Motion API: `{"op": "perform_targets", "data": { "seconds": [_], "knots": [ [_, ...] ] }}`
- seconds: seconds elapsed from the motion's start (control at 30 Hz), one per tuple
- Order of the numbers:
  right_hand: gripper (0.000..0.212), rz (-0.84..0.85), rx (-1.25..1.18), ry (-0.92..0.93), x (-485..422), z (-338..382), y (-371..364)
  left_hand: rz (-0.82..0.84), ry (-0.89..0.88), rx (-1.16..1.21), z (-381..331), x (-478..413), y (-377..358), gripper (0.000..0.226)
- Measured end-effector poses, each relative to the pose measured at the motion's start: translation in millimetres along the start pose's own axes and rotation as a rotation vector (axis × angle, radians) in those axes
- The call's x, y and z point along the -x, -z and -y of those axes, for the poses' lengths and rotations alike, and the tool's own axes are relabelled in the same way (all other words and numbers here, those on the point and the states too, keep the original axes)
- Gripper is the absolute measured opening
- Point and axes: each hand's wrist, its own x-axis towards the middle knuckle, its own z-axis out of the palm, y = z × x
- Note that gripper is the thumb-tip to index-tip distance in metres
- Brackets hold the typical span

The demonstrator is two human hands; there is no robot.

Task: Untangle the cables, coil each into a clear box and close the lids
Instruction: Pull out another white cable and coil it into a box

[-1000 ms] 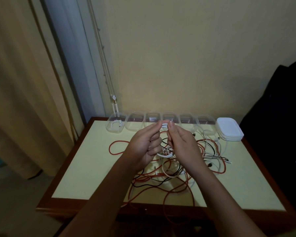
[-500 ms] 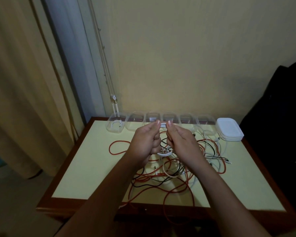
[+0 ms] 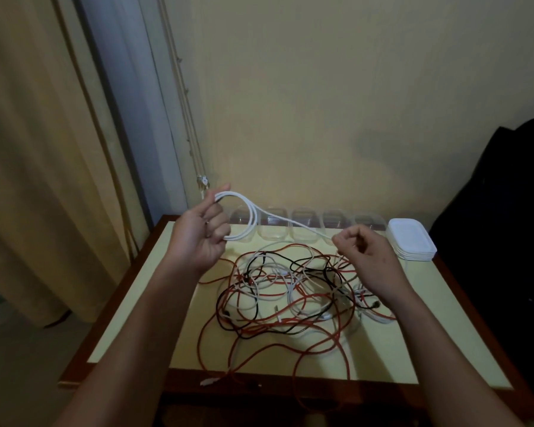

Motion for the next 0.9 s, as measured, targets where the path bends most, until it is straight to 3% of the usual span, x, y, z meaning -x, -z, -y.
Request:
{"op": "perform_targets", "data": {
  "seconds": [0.13,0.27,0.47,0.63,0.9],
  "knots": [
    [0.011,-0.022,0.096,-0.021,0.4,-18.7,-7.7,-0.029,-0.005,0.122,-5.6,-2.5,6.5,0.034],
    [0.013,-0.117,0.024,-0.115,1.2,-33.5,-15.8,-0.075,0.017,0.18,-9.4,-2.6,12.6,0.032],
    [0.012,-0.043,0.053,-0.224,11.8,-75.7,-29.5,-0.192,-0.086,0.163,-13.8,-1.2,16.5,0.036],
    [0.014,-0.116,0.058,-0.212,-0.4,-58.5,-36.3,-0.231,-0.223,-0.167,-1.6,-5.3,15.4,0.034],
    [0.021,-0.188,0.106,0.202,-45.2,38.9,-39.2,-0.13,-0.434,-0.757,7.9,-2.2,-14.7,0.034]
  ]
}}
